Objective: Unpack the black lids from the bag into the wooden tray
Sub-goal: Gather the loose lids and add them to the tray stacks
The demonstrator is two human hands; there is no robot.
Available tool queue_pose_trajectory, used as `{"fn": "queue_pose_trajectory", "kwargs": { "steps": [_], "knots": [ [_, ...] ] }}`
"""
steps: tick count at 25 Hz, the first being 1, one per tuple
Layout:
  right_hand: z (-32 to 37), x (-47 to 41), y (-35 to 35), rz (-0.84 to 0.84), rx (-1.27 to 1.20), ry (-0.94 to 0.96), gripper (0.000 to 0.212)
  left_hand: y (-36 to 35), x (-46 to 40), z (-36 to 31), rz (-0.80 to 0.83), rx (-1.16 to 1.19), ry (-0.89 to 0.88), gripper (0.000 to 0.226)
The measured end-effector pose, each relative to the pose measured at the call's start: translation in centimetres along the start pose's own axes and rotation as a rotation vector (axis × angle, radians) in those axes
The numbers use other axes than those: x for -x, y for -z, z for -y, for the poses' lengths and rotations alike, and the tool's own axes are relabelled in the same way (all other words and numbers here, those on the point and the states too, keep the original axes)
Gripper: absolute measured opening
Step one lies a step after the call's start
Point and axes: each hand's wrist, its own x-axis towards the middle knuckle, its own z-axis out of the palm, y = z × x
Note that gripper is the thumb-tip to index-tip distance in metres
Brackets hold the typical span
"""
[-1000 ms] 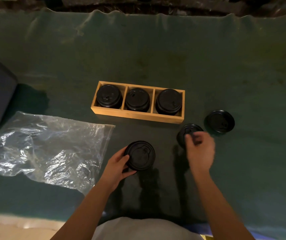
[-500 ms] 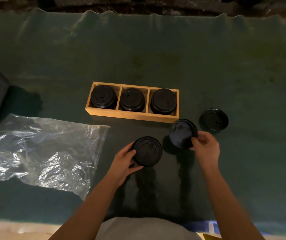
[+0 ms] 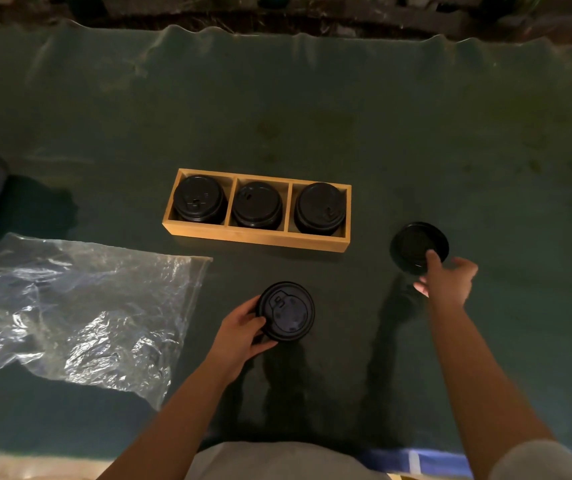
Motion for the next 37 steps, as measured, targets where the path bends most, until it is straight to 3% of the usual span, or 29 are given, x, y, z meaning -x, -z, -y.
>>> {"fn": "queue_pose_trajectory", "kwargs": {
  "steps": [4, 10, 13, 15, 20, 27, 33, 35, 37],
  "knots": [
    [0.5, -2.1, -1.0, 0.072, 0.105, -0.049, 0.043, -0.2, 0.2, 0.0, -0.001, -0.013, 0.000, 0.040],
    [-0.3, 0.5, -0.1, 0.063, -0.060, 0.039, 0.027, -0.6, 0.4, -1.0, -0.010, 0.011, 0.008, 0.033],
    [-1.2, 5.5, 0.6, 0.266, -0.176, 0.134, 0.012, -0.6, 0.6, -1.4, -0.017, 0.059, 0.062, 0.023],
    [-2.2, 9.2, 0.0, 0.438, -0.176, 0.159, 0.019, -0.6, 0.6, -1.5, 0.003, 0.068, 0.084, 0.025],
    [-3.7, 13.2, -3.3, 0.688, 0.111, 0.127, 0.019, -0.6, 0.7, -1.4, -0.009, -0.040, -0.005, 0.029],
    [-3.5, 13.0, -2.9, 0.633, 0.396, 0.242, 0.013, -1.4, 0.9, -1.9, -0.006, -0.024, 0.039, 0.026],
    [-3.0, 13.8, -3.6, 0.662, 0.509, 0.276, 0.013, -1.5, 1.1, -1.8, -0.002, -0.194, -0.140, 0.039],
    [-2.9, 13.5, -3.3, 0.707, 0.466, 0.207, 0.011, -1.3, 1.4, -2.0, 0.013, -0.184, -0.230, 0.053],
    [-2.1, 13.2, -2.7, 0.831, 0.169, -0.100, 0.022, -1.0, 1.9, -2.6, 0.053, -0.265, -0.397, 0.064]
  ]
}}
